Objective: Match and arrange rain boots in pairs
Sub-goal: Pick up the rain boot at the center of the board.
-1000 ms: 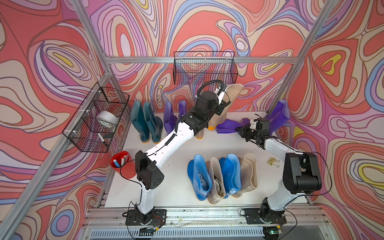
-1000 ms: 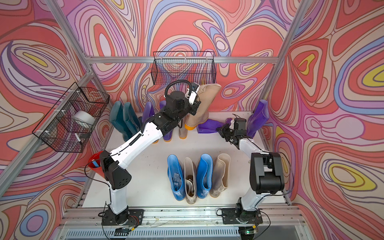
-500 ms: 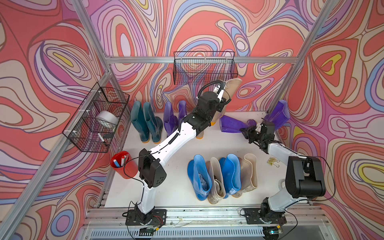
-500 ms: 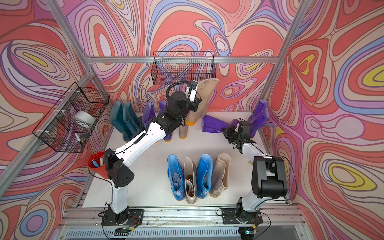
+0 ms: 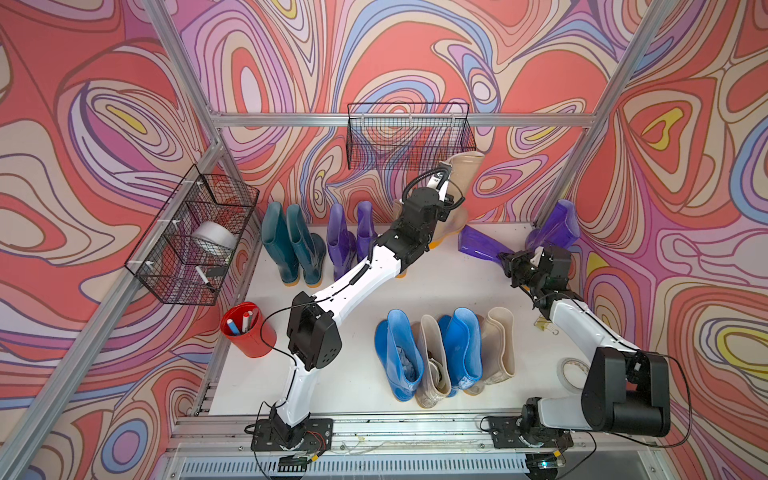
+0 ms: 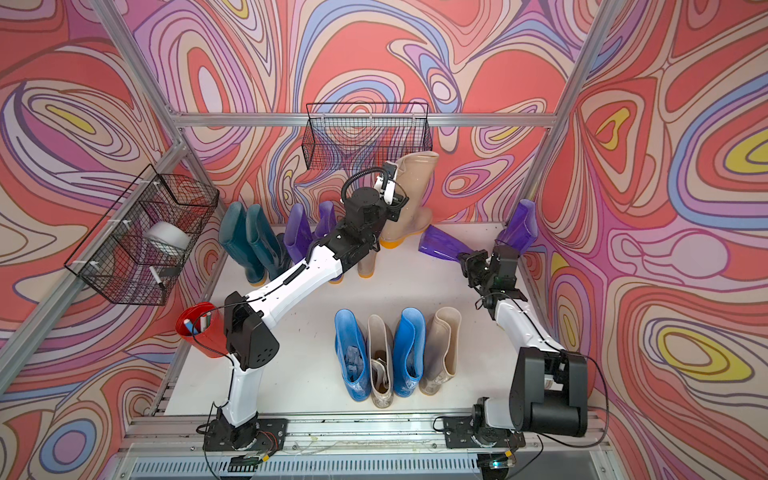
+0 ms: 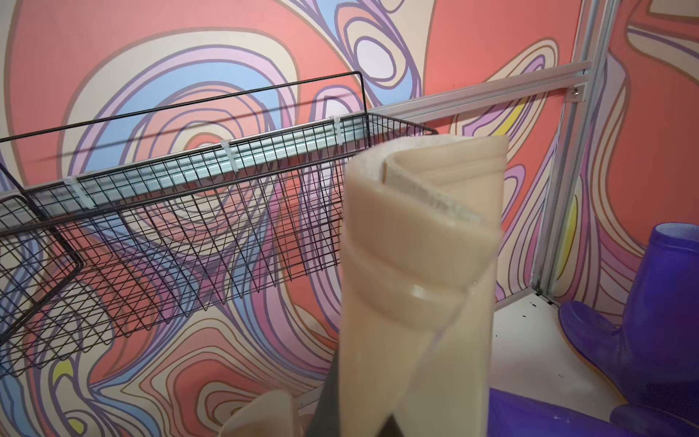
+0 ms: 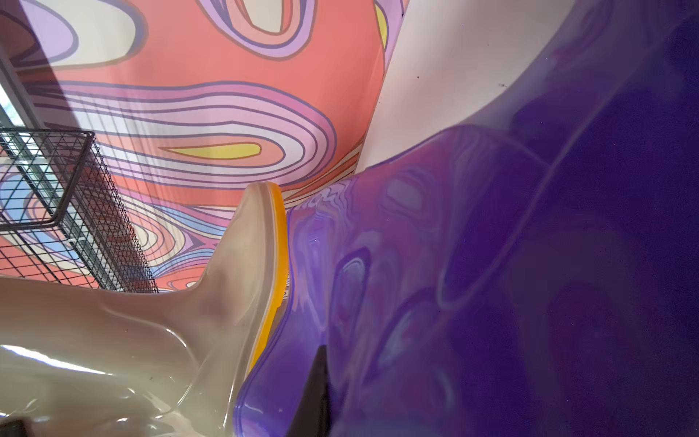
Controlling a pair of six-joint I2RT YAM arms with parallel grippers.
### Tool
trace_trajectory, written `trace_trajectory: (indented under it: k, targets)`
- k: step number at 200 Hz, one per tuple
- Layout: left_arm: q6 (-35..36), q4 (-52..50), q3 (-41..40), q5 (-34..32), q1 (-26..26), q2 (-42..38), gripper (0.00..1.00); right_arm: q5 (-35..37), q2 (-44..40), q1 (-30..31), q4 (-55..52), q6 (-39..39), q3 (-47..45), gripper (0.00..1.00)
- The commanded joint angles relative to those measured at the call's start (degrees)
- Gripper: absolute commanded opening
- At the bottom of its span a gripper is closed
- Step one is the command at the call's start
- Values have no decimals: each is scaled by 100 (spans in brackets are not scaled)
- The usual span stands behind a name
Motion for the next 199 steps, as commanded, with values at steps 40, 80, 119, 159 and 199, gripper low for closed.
trace_trajectory:
  k: [40, 80, 119, 159, 199]
  targets:
    - [-65, 818, 393, -300, -14, 185, 0, -57, -266, -14, 698, 16, -42, 0]
    - [-164, 705, 656, -510, -14, 391, 0, 16, -441, -9, 602, 77, -125, 0]
    - [-182, 669, 814, -517, -15, 527, 0, 160, -676, -13, 245, -109, -78, 0]
    - [-70, 860, 777, -669, -2, 567, 0, 253, -844, -18, 129, -61, -109, 0]
    - [-291, 702, 893, -316, -1, 639, 0, 211, -999, -22, 93, -9, -149, 0]
